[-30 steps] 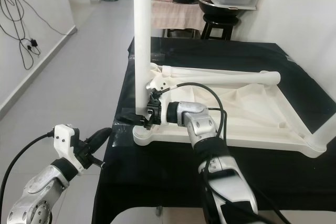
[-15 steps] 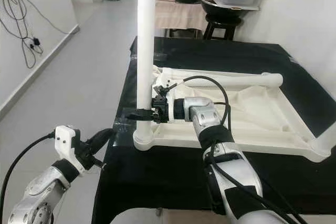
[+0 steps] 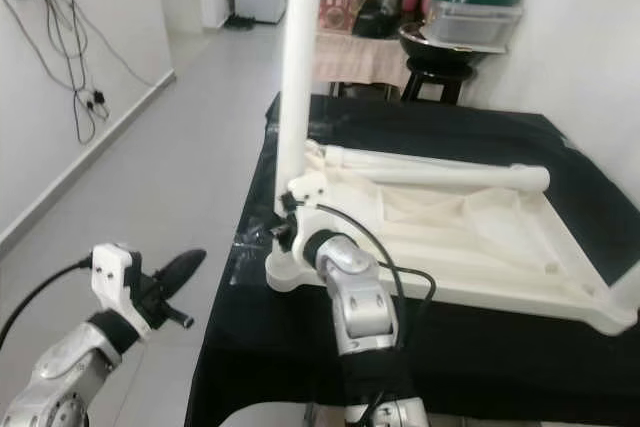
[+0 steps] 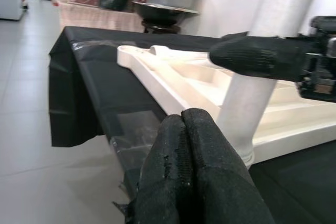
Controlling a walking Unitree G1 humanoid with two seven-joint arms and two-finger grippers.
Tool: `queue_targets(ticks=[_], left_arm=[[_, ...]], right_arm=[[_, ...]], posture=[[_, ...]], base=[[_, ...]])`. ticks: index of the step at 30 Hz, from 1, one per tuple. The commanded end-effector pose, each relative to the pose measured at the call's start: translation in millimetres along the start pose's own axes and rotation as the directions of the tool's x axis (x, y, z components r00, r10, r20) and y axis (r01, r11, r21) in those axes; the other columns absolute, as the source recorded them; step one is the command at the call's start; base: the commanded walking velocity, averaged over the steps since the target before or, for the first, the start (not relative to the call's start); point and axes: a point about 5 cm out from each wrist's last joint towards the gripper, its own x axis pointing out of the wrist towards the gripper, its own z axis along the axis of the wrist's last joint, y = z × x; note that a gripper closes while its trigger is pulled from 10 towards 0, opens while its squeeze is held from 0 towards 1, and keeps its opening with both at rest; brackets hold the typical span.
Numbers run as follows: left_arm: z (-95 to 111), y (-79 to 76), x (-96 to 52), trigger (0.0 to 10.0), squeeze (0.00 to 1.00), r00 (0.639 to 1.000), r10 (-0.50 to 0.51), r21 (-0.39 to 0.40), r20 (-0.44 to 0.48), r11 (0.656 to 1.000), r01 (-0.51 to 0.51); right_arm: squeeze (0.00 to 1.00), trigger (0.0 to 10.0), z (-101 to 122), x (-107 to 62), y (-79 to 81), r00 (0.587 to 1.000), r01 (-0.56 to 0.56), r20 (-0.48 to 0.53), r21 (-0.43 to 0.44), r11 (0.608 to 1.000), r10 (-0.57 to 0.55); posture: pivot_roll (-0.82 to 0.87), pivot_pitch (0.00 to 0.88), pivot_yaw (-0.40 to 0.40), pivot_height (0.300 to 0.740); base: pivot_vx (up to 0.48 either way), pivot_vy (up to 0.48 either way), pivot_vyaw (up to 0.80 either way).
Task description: Building children table
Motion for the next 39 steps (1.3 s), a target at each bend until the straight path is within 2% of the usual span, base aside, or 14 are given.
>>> queue_targets(ticks=[1, 2, 3, 4, 8, 9, 13, 14, 19, 24, 27, 28, 29, 39], left_arm=[[-4, -0.7, 1.3, 10.0, 0.0, 1.0, -0.004, -0.022, -0.017, 1.0, 0.003], [-4, -0.7, 1.3, 10.0, 0.0, 1.0, -0.004, -0.022, -0.017, 1.0, 0.003], [-4, -0.8, 0.5, 10.0, 0.0, 1.0, 0.002, -0.021, -0.015, 1.0, -0.003], [-4, -0.8, -0.3, 10.0, 0.0, 1.0, 0.007, -0.02, -0.013, 1.0, -0.008], [-4, -1.1, -0.8, 10.0, 0.0, 1.0, 0.011, -0.022, -0.012, 1.0, -0.011], [-5, -1.6, 0.5, 10.0, 0.0, 1.0, 0.005, -0.023, -0.015, 1.0, -0.005], [-5, -2.2, 2.4, 10.0, 0.0, 1.0, -0.003, -0.022, -0.018, 1.0, 0.003], [-5, -2.7, 3.0, 10.0, 0.0, 1.0, -0.004, -0.022, -0.019, 1.0, 0.004], [-6, -3.6, 3.6, 10.0, 0.0, 1.0, -0.004, -0.022, -0.018, 1.0, 0.003], [-7, -5.6, 3.5, 10.0, 0.0, 1.0, 0.0, -0.021, -0.018, 1.0, -0.001], [-7, -5.6, 3.5, 10.0, 0.0, 1.0, 0.0, -0.021, -0.018, 1.0, -0.001], [-7, -6.3, 3.4, 10.0, 0.0, 1.0, 0.0, -0.021, -0.019, 1.0, -0.001], [-7, -6.9, 3.2, 10.0, 0.0, 1.0, 0.0, -0.02, -0.02, 1.0, 0.0], [-8, -8.0, 3.0, 10.0, 0.0, 1.0, -0.002, -0.022, -0.02, 1.0, 0.002]], right_arm=[[0.0, 0.0, -39, 4.2, -15.1, 0.977, 0.066, -0.207, 0.031, 0.997, -0.058], [0.0, 0.0, -39, 4.2, -15.1, 0.977, 0.066, -0.207, 0.031, 0.997, -0.058], [0.0, 9.0, -38, 6.9, -14.5, 0.976, 0.068, -0.21, 0.035, 0.997, -0.06], [0.0, 10.0, -36, 9.2, -12.7, 0.977, 0.062, -0.206, 0.059, 0.996, -0.049], [0.0, 10.0, -20, 12.8, -7.0, 0.991, 0.007, -0.134, 0.112, 0.994, 0.008], [1.0, 10.0, 0, 13.1, -0.8, 0.987, -0.154, -0.019, 0.122, 0.981, 0.157], [1.0, 10.0, 16, 11.6, -2.1, 0.932, -0.361, 0.048, 0.076, 0.929, 0.358], [0.0, 10.0, 20, 11.3, -5.9, 0.904, -0.427, 0.053, 0.047, 0.903, 0.424], [0.0, 10.0, 25, 11.5, -12.7, 0.858, -0.511, 0.048, -0.011, 0.859, 0.511], [0.0, 10.0, 20, 12.7, -20.1, 0.759, -0.65, -0.007, -0.056, 0.757, 0.651], [0.0, 10.0, 20, 12.7, -20.1, 0.759, -0.65, -0.007, -0.056, 0.757, 0.651], [0.0, 9.5, 19, 15.9, -21.9, 0.754, -0.657, -0.013, -0.036, 0.753, 0.657], [0.0, 0.0, 20, 18.0, -23.2, 0.755, -0.655, -0.006, -0.026, 0.755, 0.656], [0.0, 0.0, 21, 17.3, -25.1, 0.753, -0.657, 0.022, -0.013, 0.753, 0.657]], posture=[[0.0, 0.0, -0.063, 0.74], [0.0, 0.0, -0.063, 0.74], [0.0, 0.0, -0.065, 0.74], [0.0, 0.0, -0.065, 0.74], [0.01, 0.0, -0.067, 0.74], [0.01, 0.0, -0.061, 0.74], [0.01, 0.0, -0.062, 0.74], [0.02, 0.0, -0.069, 0.74], [0.03, 0.0, -0.076, 0.74], [0.05, 0.0, -0.082, 0.74], [0.05, 0.0, -0.082, 0.74], [0.05, 0.0, -0.082, 0.74], [0.05, 0.0, -0.082, 0.74], [0.04, 0.0, -0.076, 0.74]], base=[[0.0, 0.0, 0.0], [0.0, 0.0, 0.0], [0.0, 0.0, 0.0], [0.0, 0.0, 0.0], [0.0, 0.0, 0.0], [0.0, 0.0, 0.0], [0.0, 0.0, 0.0], [0.0, 0.0, 0.0], [0.0, 0.0, 0.0], [0.0, 0.0, 0.0], [0.0, 0.0, 0.0], [0.0, 0.0, 0.0], [0.0, 0.0, 0.0], [0.0, 0.0, 0.0]])
